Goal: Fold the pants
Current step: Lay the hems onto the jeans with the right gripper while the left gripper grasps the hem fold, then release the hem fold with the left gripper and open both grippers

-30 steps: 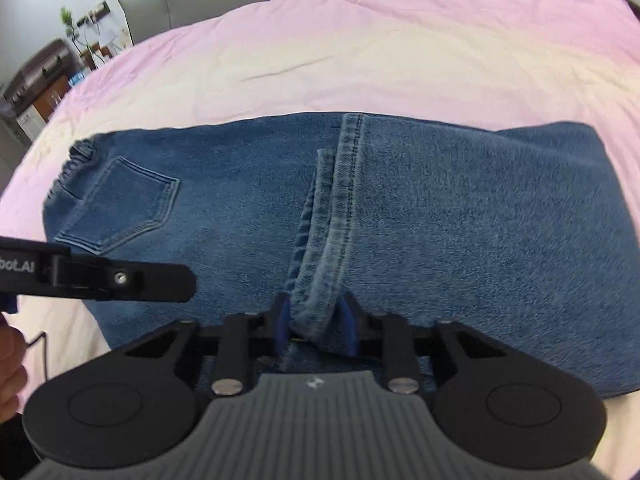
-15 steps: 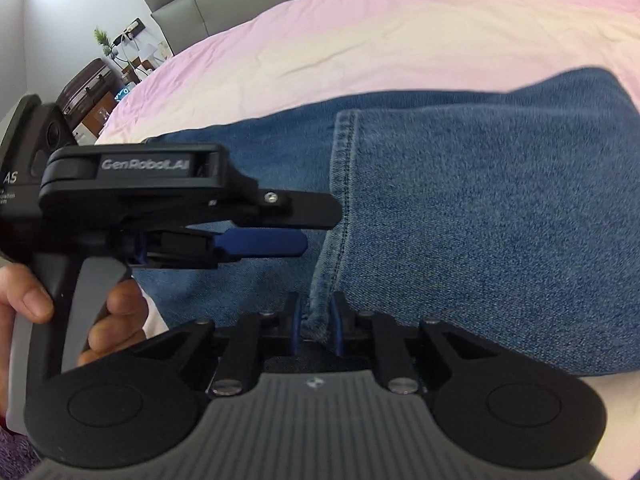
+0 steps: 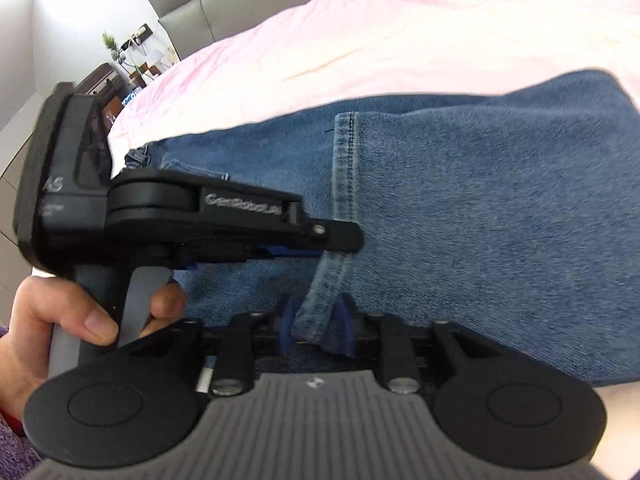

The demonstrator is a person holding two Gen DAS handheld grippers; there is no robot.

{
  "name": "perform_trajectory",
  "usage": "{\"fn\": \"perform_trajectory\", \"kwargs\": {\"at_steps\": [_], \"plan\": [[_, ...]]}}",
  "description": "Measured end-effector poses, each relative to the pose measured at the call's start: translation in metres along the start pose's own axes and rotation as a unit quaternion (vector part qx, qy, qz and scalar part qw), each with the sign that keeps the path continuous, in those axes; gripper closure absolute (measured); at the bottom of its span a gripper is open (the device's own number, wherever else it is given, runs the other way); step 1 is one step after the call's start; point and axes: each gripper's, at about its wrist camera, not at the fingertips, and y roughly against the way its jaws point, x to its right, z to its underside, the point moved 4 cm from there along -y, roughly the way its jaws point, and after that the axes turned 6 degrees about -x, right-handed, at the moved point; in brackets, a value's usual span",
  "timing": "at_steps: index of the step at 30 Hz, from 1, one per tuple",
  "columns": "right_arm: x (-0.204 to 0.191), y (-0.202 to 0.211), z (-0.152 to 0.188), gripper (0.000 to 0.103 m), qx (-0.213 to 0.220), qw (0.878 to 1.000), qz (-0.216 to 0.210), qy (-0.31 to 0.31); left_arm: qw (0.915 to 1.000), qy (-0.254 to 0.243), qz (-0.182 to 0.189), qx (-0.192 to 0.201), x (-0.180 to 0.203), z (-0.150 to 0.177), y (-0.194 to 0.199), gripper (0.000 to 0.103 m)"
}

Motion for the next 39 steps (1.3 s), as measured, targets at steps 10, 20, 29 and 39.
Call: {"fn": "perform_trajectory", "kwargs": {"at_steps": [10, 20, 29, 39], "plan": [[0.068, 0.106, 0.0, 0.082, 0.078, 0.988, 0.131, -0.015, 0.9973, -0.064, -0.036, -0.006, 0.021, -0.043, 0.013, 0.086], [0.138, 0.084, -0.059, 0.092, 0.054, 0.977, 0.207, 0.0, 0.9977, -0.031, -0.038, -0.046, -0.014, -0.021, -0.027, 0.078], [0.19, 0.015, -0.115, 0.098, 0.01, 0.977, 0.211, -0.038, 0.997, -0.045, -0.031, -0.054, -0.008, -0.025, -0.037, 0.074], [0.185, 0.029, -0.109, 0.1, -0.026, 0.978, 0.203, -0.038, 0.9971, -0.036, -0.032, -0.059, -0.02, -0.021, -0.026, 0.074]]}}
